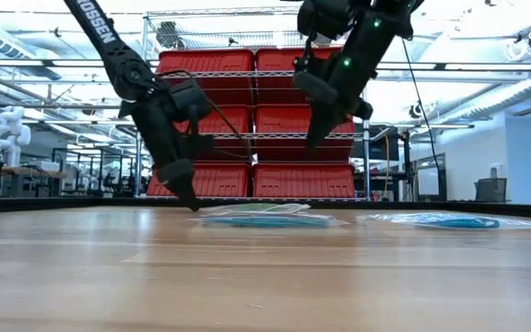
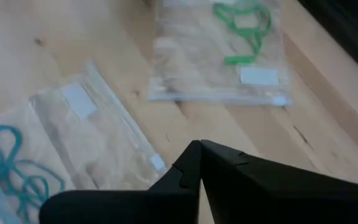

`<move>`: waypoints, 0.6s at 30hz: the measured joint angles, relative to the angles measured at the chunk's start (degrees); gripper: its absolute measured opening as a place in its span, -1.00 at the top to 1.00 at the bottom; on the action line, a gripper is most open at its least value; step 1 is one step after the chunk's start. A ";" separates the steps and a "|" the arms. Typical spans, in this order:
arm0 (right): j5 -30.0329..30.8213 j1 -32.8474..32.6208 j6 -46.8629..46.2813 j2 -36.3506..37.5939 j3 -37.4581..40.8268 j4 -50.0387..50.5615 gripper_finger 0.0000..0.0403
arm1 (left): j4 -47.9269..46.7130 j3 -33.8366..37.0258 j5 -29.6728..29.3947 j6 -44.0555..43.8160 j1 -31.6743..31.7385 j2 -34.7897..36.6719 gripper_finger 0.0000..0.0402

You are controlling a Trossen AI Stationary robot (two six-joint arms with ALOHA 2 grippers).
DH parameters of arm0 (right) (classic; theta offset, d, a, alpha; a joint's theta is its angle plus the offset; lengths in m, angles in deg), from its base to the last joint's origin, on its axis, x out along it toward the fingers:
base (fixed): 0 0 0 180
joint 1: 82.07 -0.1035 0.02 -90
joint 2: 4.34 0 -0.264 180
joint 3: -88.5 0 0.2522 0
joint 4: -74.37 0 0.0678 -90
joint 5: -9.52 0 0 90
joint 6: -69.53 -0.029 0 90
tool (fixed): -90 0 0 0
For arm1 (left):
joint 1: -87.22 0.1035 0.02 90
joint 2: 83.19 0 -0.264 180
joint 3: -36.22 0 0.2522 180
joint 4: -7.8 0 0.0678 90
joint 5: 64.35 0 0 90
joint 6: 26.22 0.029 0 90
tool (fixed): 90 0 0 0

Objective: Sort rubber bands
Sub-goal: Close the top transparent zip bag

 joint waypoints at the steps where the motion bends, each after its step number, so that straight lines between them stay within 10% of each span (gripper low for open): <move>1: -0.06 -0.14 -0.21 0.00 0.00 0.61 1.00 | -0.92 -0.09 0.26 -0.46 0.00 0.11 0.99; 18: 0.00 -0.60 0.06 0.00 0.00 1.55 1.00 | 12.36 -0.44 1.22 -4.40 1.76 -5.05 0.99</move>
